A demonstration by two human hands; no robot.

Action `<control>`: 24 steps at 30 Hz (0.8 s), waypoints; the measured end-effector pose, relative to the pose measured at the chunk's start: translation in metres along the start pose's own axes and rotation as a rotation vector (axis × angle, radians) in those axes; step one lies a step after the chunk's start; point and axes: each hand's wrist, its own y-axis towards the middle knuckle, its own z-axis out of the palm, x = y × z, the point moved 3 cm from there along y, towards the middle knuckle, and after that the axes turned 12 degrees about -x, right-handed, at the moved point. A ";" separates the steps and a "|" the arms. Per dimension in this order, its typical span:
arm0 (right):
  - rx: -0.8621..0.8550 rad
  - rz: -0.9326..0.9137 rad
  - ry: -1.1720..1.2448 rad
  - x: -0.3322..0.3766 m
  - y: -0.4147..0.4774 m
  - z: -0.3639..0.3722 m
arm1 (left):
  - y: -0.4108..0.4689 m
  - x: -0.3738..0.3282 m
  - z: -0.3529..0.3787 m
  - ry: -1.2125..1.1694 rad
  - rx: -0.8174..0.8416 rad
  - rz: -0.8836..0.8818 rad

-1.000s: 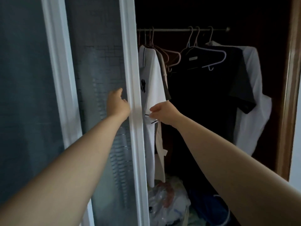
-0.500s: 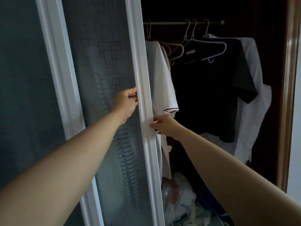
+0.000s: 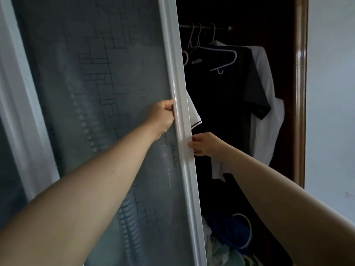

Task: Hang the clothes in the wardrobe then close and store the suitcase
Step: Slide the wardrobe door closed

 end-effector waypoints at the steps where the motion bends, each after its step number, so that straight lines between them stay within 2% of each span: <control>1: -0.023 0.002 -0.020 -0.003 0.003 -0.008 | 0.003 -0.001 0.010 0.003 0.005 0.003; 5: -0.091 0.012 -0.070 -0.015 0.014 -0.042 | 0.012 -0.007 0.049 0.038 0.037 0.044; 10: -0.238 -0.069 -0.251 -0.023 0.031 -0.096 | 0.027 -0.013 0.096 0.046 0.063 0.018; 15: -0.286 -0.101 -0.392 -0.029 0.048 -0.139 | 0.037 -0.019 0.145 0.081 0.130 0.039; 20: -0.348 -0.141 -0.674 -0.037 0.059 -0.177 | 0.037 -0.023 0.197 0.071 0.228 0.022; 24: -0.507 -0.229 -0.824 -0.041 0.060 -0.211 | 0.038 -0.033 0.239 0.102 0.237 0.044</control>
